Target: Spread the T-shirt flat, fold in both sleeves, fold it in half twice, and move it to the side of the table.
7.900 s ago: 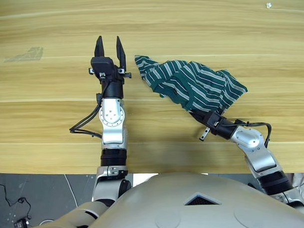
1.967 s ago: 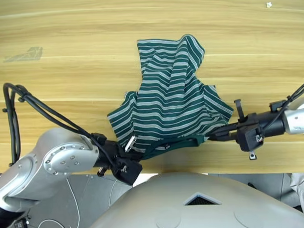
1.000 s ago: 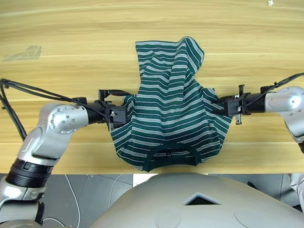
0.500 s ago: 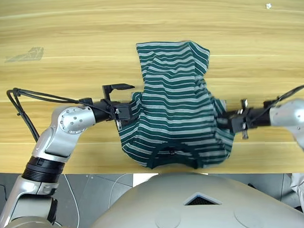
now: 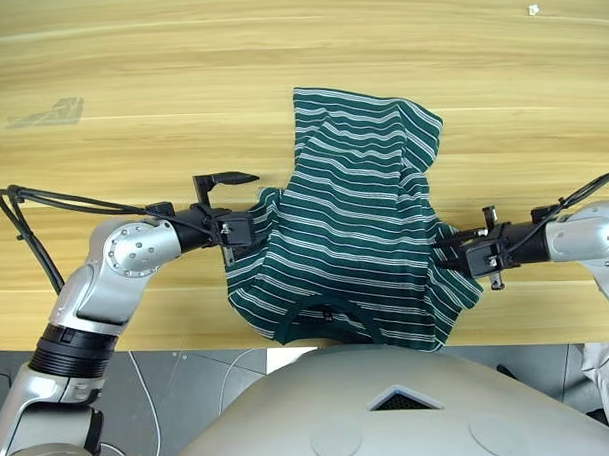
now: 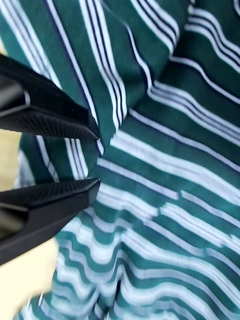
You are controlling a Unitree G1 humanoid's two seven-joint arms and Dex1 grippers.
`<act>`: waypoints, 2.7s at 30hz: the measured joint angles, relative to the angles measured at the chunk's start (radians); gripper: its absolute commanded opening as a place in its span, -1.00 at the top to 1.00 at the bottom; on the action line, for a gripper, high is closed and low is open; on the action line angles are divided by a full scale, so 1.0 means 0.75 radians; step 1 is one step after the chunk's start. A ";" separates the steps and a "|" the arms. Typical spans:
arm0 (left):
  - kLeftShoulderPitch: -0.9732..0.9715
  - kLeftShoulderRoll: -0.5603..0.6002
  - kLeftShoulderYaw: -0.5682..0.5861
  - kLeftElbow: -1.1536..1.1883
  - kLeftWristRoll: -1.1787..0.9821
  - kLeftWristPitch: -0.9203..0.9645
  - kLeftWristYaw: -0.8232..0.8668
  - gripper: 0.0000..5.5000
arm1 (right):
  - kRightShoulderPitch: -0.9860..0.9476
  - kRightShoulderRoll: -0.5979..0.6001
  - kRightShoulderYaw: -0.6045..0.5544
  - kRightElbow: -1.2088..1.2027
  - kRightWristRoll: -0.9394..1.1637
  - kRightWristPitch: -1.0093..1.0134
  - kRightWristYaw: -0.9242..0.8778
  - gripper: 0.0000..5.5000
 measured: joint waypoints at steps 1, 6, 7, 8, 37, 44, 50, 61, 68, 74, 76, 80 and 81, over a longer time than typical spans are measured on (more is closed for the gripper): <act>0.008 0.010 0.005 0.001 0.000 -0.006 0.007 -0.96 | -0.052 0.033 -0.013 0.037 -0.013 -0.016 -0.037 0.48; 0.048 0.020 0.021 -0.006 -0.001 -0.019 0.037 -0.96 | -0.393 0.247 0.024 0.442 -0.286 -0.178 -0.314 0.48; 0.056 0.022 0.025 -0.011 -0.001 -0.019 0.042 -0.96 | -0.447 0.282 0.046 0.528 -0.333 -0.215 -0.353 0.48; 0.067 0.027 0.031 -0.020 -0.001 -0.019 0.047 -0.96 | -0.498 0.312 0.070 0.618 -0.374 -0.250 -0.388 0.48; 0.200 0.082 0.026 -0.168 0.019 -0.021 0.083 -0.96 | -1.196 0.743 0.268 2.075 -0.733 -0.501 -1.091 0.48; 0.199 0.077 0.025 -0.167 0.022 -0.020 0.087 -0.96 | -1.189 0.669 0.235 2.103 -0.724 -0.509 -1.135 0.48; 0.217 0.074 0.029 -0.175 0.044 0.015 0.135 -0.96 | -1.119 0.610 0.096 2.032 -0.599 -0.663 -1.208 0.48; 0.320 0.176 0.042 -0.338 -0.039 0.103 0.072 -0.96 | -0.674 0.458 -0.069 1.313 0.043 -0.693 -0.608 0.48; 0.319 0.200 0.151 -0.347 -0.105 0.214 -0.012 -0.96 | -0.201 0.205 -0.116 0.557 0.587 -0.198 -0.067 0.48; 0.267 0.141 0.285 -0.369 -0.195 0.242 0.006 -0.96 | 0.016 0.059 -0.142 0.335 0.623 0.037 0.135 0.48; 0.263 0.136 0.292 -0.377 -0.266 0.259 -0.043 -0.96 | 0.043 0.043 -0.142 0.314 0.561 0.039 0.145 0.48; 0.167 0.114 0.257 -0.352 -0.322 0.300 -0.110 -0.96 | 0.037 0.051 -0.099 0.280 0.384 0.037 0.129 0.48; 0.110 0.088 0.225 -0.313 -0.311 0.299 -0.110 -0.96 | 0.009 0.080 -0.082 0.300 0.328 0.031 0.106 0.48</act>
